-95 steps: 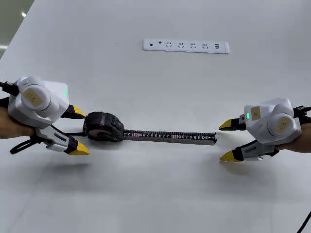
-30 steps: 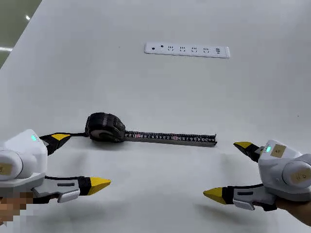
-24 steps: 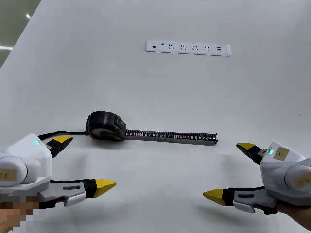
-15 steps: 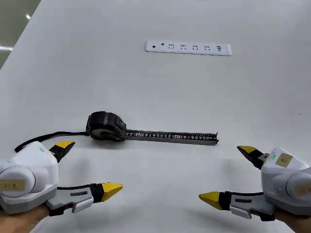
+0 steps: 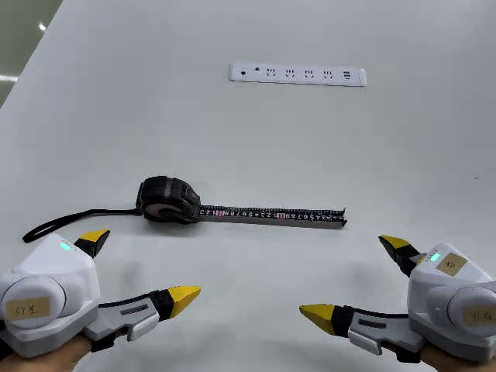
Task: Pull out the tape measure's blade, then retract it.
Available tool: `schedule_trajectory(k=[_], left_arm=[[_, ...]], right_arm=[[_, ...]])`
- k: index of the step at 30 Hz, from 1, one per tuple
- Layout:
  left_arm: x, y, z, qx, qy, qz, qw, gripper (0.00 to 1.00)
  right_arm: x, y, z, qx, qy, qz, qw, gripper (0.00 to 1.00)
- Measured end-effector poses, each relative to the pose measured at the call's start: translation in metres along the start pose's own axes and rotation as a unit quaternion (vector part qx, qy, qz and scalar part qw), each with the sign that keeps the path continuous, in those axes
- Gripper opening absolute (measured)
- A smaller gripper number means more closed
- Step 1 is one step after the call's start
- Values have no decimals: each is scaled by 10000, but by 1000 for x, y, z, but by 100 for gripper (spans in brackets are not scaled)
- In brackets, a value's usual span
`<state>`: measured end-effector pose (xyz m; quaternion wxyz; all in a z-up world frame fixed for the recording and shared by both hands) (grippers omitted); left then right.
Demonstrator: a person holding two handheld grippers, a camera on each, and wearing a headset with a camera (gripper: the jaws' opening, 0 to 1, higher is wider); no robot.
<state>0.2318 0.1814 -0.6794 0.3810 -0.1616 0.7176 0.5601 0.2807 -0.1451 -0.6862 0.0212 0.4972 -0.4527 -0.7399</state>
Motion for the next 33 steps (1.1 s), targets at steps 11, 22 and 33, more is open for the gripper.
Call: schedule_trajectory(k=[11, 22, 33], left_arm=[[-12, 13, -10, -265, 54, -214, 9994, 99], [-16, 19, -20, -571, 124, -199, 9981, 99], [-22, 21, -23, -622, 332, -197, 9973, 99]], right_arm=[[-9, 8, 15, 209, -334, -204, 9990, 99], [-21, 17, 24, 311, -592, -430, 9968, 99], [-28, 18, 28, 428, -741, -458, 9953, 99]])
Point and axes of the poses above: the centre of the closed fingertips' face, and the gripper's own axes: y roughly backward along the fingers, z roughly to its left, x roughly out of its underside, the point moved 10 cm from there along y, roughly backward along the fingers, and after that the axes turned 6 degrees about z, right-handed, at the moved point
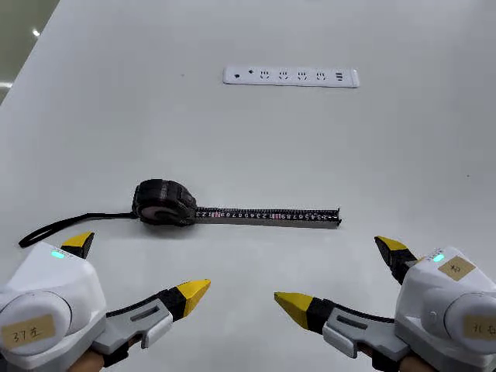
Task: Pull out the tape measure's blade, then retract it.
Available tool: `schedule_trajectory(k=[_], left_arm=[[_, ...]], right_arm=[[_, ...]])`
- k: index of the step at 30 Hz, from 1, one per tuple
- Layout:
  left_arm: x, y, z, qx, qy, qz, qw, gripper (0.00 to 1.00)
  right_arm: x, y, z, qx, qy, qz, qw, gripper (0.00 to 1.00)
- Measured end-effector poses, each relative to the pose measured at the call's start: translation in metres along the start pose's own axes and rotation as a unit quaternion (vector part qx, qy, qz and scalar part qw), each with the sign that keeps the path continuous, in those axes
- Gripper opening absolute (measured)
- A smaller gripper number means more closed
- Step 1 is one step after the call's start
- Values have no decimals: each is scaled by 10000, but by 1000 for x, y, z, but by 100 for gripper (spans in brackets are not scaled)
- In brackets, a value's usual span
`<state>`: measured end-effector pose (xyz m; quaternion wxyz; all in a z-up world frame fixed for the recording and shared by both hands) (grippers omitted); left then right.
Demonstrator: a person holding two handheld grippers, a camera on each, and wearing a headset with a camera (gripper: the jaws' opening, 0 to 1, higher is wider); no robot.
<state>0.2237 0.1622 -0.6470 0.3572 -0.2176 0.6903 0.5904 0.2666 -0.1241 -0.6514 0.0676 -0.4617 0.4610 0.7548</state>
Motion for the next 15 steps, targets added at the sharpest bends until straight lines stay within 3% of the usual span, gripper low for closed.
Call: schedule_trajectory(k=[15], left_arm=[[-5, 3, -4, -121, 49, -8, 9999, 99]], right_arm=[[-1, 2, 2, 40, -27, -19, 10000, 99]])
Point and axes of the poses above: the centre of the closed fingertips' face, and the gripper's own axes: y roughly backward along the fingers, z roughly to its left, x roughly out of its underside, the point moved 10 cm from there along y, roughly backward along the fingers, and after that the axes turned 6 degrees about z, right-handed, at the moved point
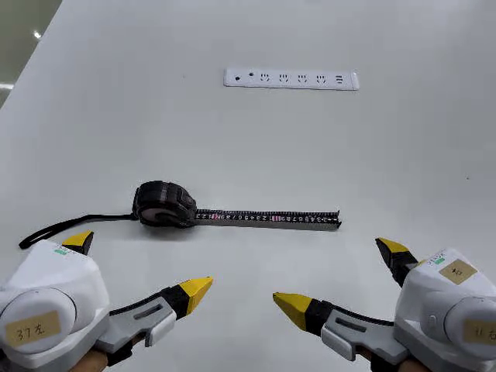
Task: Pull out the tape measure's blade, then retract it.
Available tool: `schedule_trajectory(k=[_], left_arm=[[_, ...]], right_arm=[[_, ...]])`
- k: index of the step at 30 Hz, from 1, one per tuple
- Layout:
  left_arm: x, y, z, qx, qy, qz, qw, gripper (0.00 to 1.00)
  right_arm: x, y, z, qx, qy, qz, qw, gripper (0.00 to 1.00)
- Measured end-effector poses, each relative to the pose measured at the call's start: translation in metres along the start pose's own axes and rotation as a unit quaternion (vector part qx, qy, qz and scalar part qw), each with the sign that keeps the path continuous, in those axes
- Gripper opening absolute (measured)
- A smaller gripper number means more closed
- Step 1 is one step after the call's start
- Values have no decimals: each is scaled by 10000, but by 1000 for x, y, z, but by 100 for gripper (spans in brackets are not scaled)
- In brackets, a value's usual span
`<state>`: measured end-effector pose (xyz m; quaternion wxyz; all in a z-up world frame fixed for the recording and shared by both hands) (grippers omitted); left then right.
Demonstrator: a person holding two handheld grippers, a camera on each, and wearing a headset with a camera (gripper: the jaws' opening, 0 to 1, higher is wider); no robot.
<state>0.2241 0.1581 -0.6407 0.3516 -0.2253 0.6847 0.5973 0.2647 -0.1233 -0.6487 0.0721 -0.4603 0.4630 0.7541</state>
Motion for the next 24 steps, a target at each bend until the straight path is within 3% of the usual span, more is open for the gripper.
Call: schedule_trajectory(k=[24], left_arm=[[-5, -10, -2, 1, 241, -57, 9997, 99]], right_arm=[[-4, -5, -4, -212, 220, 33, 9995, 97]])
Point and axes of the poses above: the centre of the closed fingertips' face, and the gripper's own axes: y roughly backward along the fingers, z roughly to its left, x roughly out of its underside, the point moved 10 cm from there along y, roughly backward along the fingers, and after that the axes turned 6 degrees about z, right-handed, at the moved point
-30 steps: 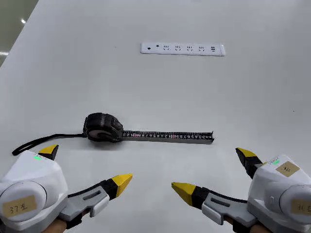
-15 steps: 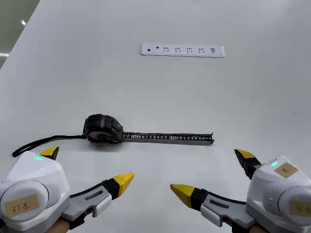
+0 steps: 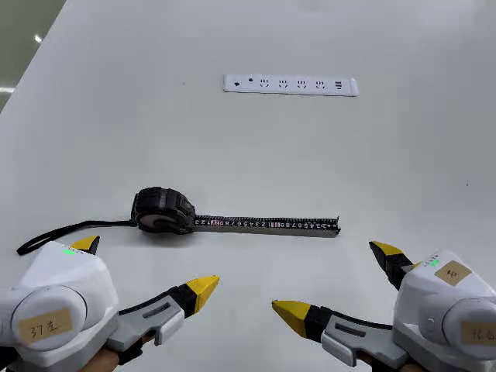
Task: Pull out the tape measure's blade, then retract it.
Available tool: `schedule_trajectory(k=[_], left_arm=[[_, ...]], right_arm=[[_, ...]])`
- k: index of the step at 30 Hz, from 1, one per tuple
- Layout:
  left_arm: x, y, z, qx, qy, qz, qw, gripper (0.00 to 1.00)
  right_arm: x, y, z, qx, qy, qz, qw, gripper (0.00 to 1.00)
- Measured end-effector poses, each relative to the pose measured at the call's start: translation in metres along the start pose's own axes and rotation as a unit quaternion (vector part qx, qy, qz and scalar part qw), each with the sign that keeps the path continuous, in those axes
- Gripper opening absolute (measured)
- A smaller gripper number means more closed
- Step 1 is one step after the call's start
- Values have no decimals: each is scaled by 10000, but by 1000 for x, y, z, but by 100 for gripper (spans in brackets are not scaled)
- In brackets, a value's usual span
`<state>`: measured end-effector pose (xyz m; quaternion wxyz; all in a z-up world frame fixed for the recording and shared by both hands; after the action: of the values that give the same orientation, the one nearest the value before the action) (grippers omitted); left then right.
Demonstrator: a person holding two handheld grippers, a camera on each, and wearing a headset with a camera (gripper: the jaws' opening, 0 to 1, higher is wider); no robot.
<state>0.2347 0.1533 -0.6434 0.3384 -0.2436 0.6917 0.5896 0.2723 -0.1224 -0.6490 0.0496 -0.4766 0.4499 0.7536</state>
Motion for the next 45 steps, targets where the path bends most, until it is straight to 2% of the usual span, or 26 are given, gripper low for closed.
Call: schedule_trajectory(k=[13, 21, 31, 45], left_arm=[[-1, -12, 4, -80, 97, 58, 9999, 96], [-4, -22, 7, -91, 113, 47, 9999, 95], [-8, -31, 18, -149, 71, 51, 9999, 94], [-8, -47, 27, -182, 281, 96, 9994, 92]], right_arm=[[0, -8, -13, -131, 113, 159, 9997, 95], [1, -15, -21, -287, 323, 329, 9985, 89], [0, -20, -34, -430, 498, 404, 9970, 81], [4, -30, -47, -563, 764, 693, 9931, 71]])
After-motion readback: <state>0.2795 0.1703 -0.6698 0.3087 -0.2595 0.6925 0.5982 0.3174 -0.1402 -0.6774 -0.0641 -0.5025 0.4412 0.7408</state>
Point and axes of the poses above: the centre of the closed fingertips' face, and the gripper's own axes: y roughly backward along the fingers, z roughly to its left, x roughly out of its underside, the point moved 10 cm from there along y, roughly backward along the fingers, and after that the axes turned 6 degrees about z, right-handed, at the moved point
